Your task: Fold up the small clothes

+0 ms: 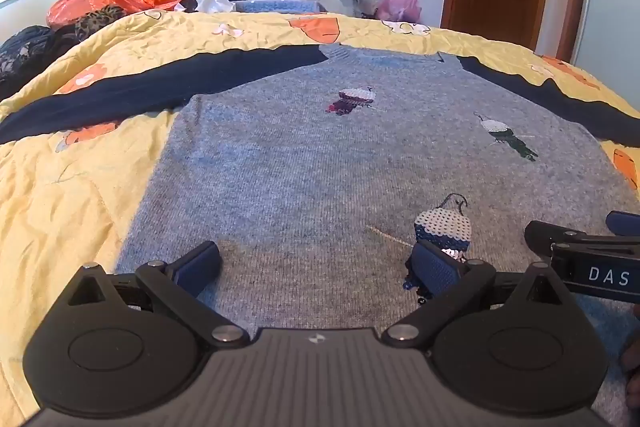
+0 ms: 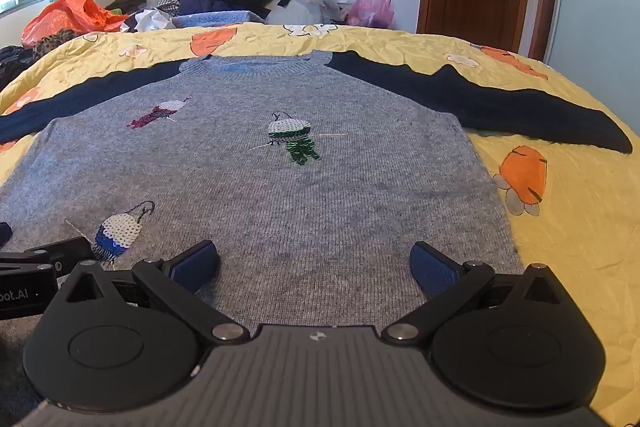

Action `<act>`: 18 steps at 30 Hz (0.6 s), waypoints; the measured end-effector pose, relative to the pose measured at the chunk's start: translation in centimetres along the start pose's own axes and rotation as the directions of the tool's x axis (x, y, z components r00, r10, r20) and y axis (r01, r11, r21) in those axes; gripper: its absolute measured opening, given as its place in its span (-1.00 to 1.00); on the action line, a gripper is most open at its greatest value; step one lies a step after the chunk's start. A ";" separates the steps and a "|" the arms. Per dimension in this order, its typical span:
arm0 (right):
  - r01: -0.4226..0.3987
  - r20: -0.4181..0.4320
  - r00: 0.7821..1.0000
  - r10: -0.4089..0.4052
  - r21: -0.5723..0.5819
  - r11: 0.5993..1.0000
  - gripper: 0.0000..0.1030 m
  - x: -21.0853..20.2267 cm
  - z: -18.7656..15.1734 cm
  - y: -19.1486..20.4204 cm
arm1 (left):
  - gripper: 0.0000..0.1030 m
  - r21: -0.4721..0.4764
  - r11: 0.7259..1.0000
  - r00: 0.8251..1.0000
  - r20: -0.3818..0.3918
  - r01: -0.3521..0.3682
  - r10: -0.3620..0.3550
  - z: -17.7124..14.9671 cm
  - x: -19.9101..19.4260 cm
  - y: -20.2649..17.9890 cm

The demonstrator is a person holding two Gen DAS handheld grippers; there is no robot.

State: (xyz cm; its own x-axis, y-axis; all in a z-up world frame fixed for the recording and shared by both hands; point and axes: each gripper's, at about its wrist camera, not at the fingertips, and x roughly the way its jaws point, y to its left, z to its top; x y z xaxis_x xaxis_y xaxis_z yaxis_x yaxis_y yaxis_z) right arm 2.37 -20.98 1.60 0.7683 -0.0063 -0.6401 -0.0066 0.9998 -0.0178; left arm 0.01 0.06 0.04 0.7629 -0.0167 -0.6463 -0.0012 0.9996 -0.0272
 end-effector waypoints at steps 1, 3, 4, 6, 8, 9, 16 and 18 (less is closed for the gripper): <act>0.002 0.000 1.000 -0.002 -0.002 1.000 1.00 0.0 0.0 0.0 | 1.00 0.000 1.000 1.000 0.000 -0.001 0.001 0.0 0.0 0.0; 0.000 0.000 1.000 0.000 0.001 1.000 1.00 0.0 0.0 0.0 | 1.00 0.005 1.000 1.000 -0.004 -0.004 0.004 0.0 0.0 0.0; 0.000 0.000 1.000 0.000 0.000 1.000 1.00 0.0 0.0 0.0 | 1.00 0.007 1.000 1.000 -0.006 -0.004 0.004 0.0 0.0 0.0; 0.000 0.000 1.000 0.000 0.000 1.000 1.00 0.0 0.0 0.0 | 1.00 0.006 1.000 1.000 -0.006 -0.004 0.004 0.1 0.1 0.0; 0.000 0.000 1.000 0.000 0.000 1.000 1.00 0.0 0.0 0.0 | 1.00 0.006 1.000 1.000 -0.006 -0.004 0.004 0.1 0.1 0.2; 0.000 0.000 1.000 0.000 0.000 1.000 1.00 0.0 0.0 0.0 | 1.00 0.005 1.000 1.000 -0.007 -0.004 0.004 0.1 0.1 0.2; 0.000 0.000 1.000 0.000 0.000 1.000 1.00 0.0 0.0 0.0 | 1.00 0.012 1.000 1.000 -0.005 -0.007 0.008 0.0 0.1 -0.1; 0.000 0.000 1.000 0.000 0.000 1.000 1.00 0.0 0.0 0.0 | 1.00 0.012 1.000 1.000 -0.005 -0.005 0.005 0.0 0.1 0.0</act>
State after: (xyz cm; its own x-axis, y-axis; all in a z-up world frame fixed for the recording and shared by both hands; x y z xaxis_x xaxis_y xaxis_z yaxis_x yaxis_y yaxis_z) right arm 2.38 -21.02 1.60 0.7682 -0.0064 -0.6402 -0.0067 0.9998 -0.0179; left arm 0.08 0.01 0.04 0.7599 -0.0115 -0.6500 0.0022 0.9999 -0.0150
